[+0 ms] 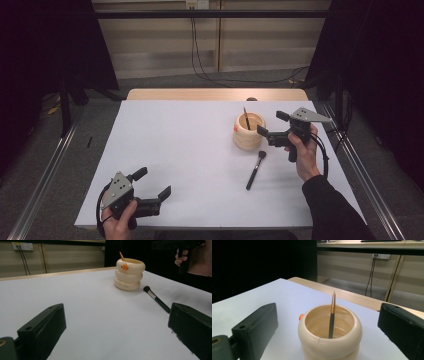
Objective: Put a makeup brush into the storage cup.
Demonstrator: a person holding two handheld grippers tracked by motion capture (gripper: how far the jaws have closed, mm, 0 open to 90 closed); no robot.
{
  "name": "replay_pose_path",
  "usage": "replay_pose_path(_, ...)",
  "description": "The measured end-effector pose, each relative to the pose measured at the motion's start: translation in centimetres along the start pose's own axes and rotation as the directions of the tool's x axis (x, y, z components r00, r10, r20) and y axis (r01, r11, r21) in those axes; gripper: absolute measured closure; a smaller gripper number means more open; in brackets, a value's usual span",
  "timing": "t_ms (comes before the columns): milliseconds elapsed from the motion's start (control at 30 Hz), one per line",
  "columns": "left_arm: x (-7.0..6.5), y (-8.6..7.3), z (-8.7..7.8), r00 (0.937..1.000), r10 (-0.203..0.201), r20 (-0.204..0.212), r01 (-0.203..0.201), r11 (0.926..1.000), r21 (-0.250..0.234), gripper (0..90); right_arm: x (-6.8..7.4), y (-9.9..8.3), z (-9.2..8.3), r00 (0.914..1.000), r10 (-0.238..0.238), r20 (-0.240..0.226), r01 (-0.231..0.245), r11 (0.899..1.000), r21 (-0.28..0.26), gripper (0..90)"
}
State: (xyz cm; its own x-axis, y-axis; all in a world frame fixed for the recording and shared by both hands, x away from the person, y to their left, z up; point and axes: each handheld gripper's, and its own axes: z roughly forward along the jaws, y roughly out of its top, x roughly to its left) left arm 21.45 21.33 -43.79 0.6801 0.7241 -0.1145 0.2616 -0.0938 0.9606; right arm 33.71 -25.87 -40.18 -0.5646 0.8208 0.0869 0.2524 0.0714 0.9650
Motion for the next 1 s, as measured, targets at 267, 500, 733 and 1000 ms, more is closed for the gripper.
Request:
replay_pose_path(267,-0.1,0.1,0.0,1.0,-0.007,-0.005,0.007,0.9999,-0.013,1.4,0.8,-0.4,-2.4,0.9993,-0.013,0.035,0.013,1.0,-0.022,1.4)
replay_pose_path(500,-0.1,0.1,-0.2,0.9997,-0.016,-0.019,0.016,0.9997,-0.018,1.4,1.6,-0.9,-4.6,0.9976,-0.027,0.063,0.028,0.999,-0.022,1.2)
replay_pose_path(733,0.0,0.0,-0.5,0.9997,-0.015,-0.02,0.014,0.9996,-0.023,1.4,2.8,-1.9,-6.4,0.9964,-0.037,0.077,0.039,0.999,-0.034,0.7)
replay_pose_path(1000,-0.5,0.1,-0.5,0.9995,-0.024,0.019,0.025,0.998,-0.057,1.5,3.1,-3.4,-8.9,0.9957,-0.026,0.089,0.029,0.999,-0.028,0.8)
